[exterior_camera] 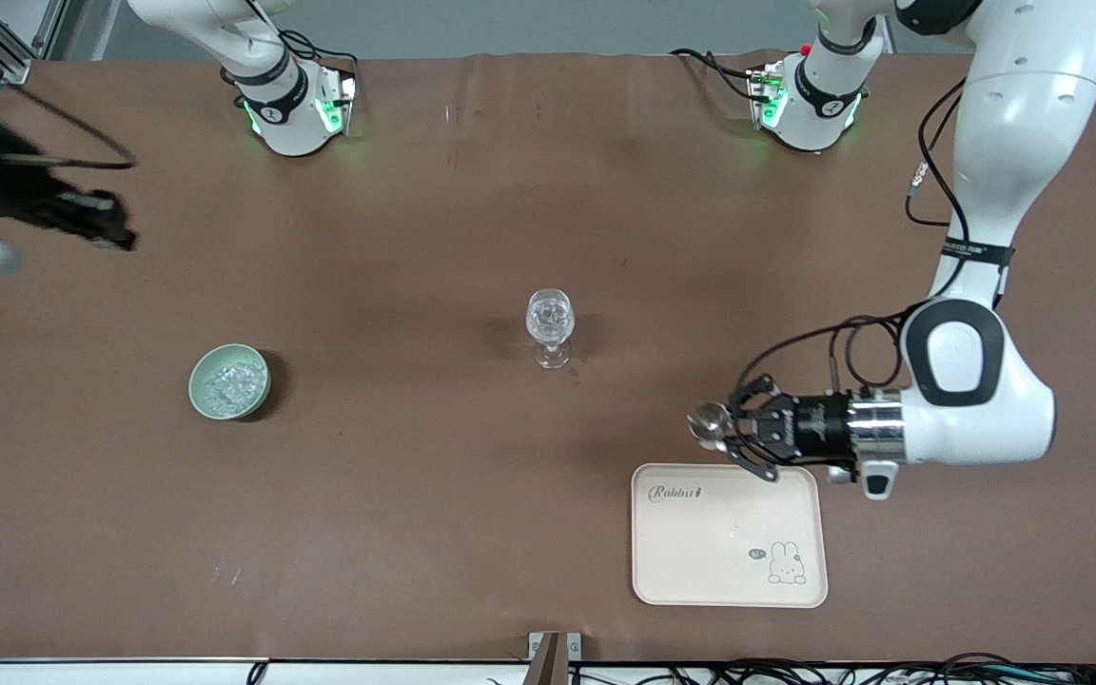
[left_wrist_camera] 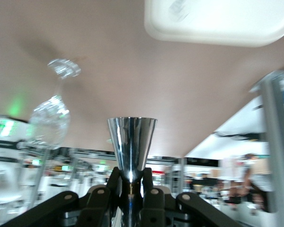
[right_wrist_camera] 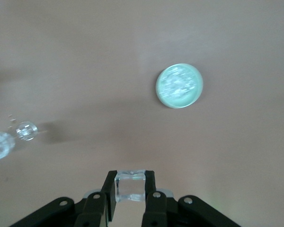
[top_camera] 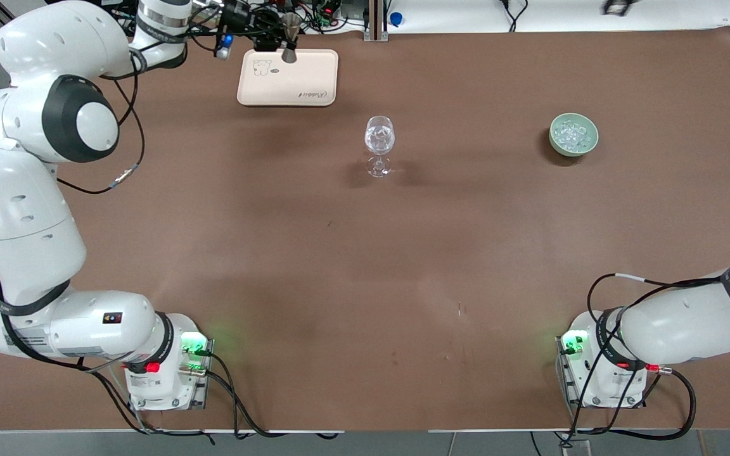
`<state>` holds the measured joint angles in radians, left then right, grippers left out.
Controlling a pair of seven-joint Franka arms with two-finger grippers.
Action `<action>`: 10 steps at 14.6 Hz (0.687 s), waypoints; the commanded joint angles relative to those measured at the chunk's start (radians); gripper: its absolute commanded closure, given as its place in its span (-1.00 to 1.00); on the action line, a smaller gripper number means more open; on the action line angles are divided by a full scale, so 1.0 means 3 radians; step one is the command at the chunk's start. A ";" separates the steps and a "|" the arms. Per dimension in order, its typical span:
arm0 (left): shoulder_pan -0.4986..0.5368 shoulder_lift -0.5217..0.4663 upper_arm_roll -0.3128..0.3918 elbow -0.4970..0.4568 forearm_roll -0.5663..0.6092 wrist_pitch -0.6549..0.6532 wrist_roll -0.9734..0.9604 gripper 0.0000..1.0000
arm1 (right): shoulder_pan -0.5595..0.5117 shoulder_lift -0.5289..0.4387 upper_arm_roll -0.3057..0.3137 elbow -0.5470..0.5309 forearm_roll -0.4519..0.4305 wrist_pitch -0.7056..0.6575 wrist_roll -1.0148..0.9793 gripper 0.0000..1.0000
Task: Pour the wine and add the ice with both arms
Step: 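Carry the jigger to the tray while the right gripper brings ice over, then lower the jigger onto the tray while the right gripper holds ice above glass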
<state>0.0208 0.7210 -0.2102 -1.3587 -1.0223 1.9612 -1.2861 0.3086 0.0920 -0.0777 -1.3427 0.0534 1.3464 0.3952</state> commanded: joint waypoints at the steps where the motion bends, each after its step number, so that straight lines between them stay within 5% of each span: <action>1: 0.0140 0.0219 -0.0031 0.0106 -0.0293 0.0258 0.0119 0.99 | 0.0641 0.0168 -0.0043 0.0053 -0.0030 0.0098 0.0695 0.99; 6: 0.0355 0.0603 -0.0005 0.0111 -0.1019 0.0452 0.0881 0.99 | 0.1230 0.0633 -0.0043 0.0068 0.0241 0.0680 0.1687 0.99; 10: 0.0483 0.0858 0.0000 0.0126 -0.1091 0.0478 0.1080 0.99 | 0.1502 0.1154 -0.0043 0.0297 0.0262 0.1310 0.2373 0.99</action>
<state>0.1496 0.9320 -0.2029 -1.3531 -1.3158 2.0956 -0.9974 0.7234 0.3550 -0.0755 -1.3361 0.1120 1.7107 1.0231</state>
